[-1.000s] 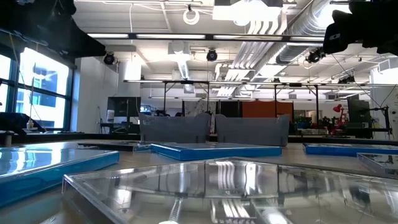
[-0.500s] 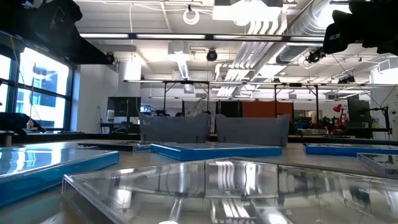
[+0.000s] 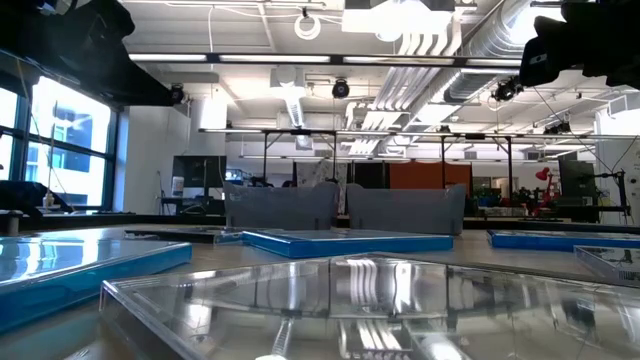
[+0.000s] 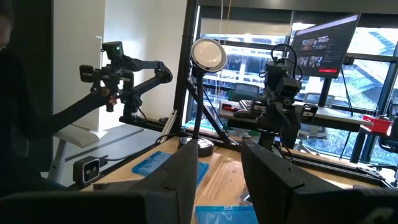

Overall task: Pick & place jewel cases by type
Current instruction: Put the top black cd case into the left black bin

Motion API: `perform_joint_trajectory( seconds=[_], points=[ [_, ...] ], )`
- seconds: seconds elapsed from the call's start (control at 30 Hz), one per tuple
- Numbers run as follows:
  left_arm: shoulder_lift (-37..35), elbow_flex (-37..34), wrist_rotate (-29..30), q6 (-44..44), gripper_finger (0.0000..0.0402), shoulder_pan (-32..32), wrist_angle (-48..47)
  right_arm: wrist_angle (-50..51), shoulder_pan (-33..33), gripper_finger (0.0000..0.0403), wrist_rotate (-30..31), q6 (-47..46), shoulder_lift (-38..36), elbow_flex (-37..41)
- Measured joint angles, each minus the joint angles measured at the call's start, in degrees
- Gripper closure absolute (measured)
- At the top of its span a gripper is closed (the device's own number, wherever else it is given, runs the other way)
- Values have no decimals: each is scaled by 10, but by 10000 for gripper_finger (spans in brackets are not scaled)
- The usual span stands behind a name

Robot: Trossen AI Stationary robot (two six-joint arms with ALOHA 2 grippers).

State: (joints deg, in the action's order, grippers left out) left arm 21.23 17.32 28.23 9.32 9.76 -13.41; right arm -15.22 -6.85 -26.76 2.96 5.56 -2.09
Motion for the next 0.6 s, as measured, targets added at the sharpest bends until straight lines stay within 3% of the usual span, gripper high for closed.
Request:
perform_joint_trajectory(
  seconds=[0.3,0.6],
  points=[
    [0,0,23,0,283,0,5,0,0,284,0,0,0,0],
    [0,0,-41,26,283,0,10,0,0,284,0,0,0,0]
  ],
)
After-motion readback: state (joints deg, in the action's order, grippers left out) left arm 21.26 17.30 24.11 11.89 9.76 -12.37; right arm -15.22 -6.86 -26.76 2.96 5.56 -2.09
